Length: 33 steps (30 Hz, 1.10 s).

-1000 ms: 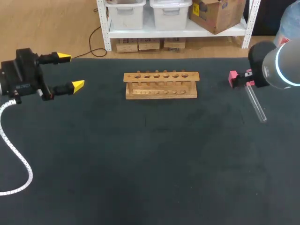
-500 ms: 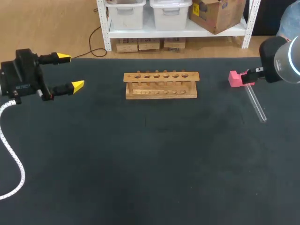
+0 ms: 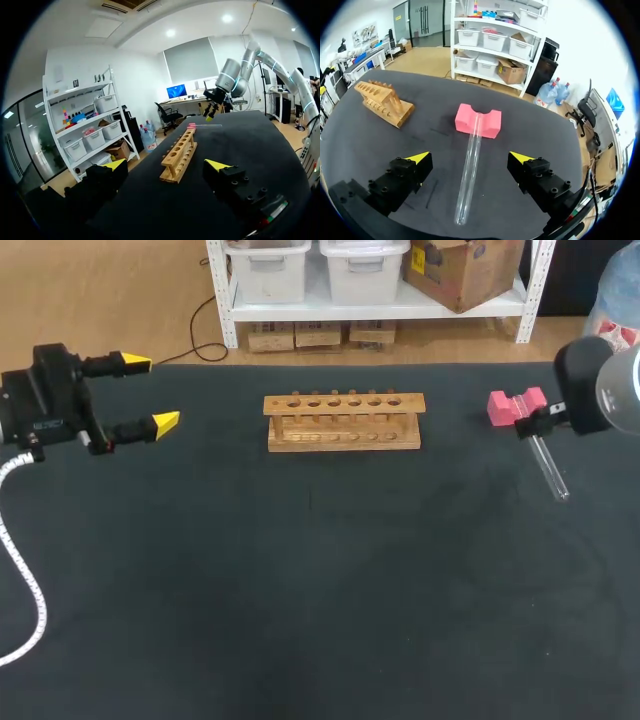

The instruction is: Grasp the test tube, adjust it, and insert it.

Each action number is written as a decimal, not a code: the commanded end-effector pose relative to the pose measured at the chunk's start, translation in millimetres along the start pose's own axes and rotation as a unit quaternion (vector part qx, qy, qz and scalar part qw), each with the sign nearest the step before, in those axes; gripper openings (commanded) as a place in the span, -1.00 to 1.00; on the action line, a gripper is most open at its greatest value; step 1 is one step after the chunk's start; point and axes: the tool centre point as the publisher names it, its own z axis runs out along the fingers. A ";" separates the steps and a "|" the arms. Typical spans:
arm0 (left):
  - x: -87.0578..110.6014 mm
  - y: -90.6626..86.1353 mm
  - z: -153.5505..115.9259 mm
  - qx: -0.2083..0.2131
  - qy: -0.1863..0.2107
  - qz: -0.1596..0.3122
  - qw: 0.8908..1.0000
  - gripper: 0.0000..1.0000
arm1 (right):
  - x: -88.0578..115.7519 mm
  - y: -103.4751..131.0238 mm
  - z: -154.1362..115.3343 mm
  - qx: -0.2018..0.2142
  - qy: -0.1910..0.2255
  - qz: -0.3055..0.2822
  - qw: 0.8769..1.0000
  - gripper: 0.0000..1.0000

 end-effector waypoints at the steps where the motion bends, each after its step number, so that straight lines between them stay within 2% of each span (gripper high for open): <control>1: 0.6 -2.6 0.7 -0.007 -0.002 0.001 1.000 1.00 | -1.2 2.8 7.1 -0.002 0.001 -0.003 1.000 1.00; 23: 0.6 -2.6 0.7 -0.007 -0.002 0.001 1.000 1.00 | 1.3 12.0 14.2 -0.004 0.007 -0.006 1.000 1.00; 33: 0.6 -2.6 0.7 -0.007 -0.002 0.001 1.000 1.00 | 6.0 8.2 34.2 -0.004 0.023 -0.019 1.000 1.00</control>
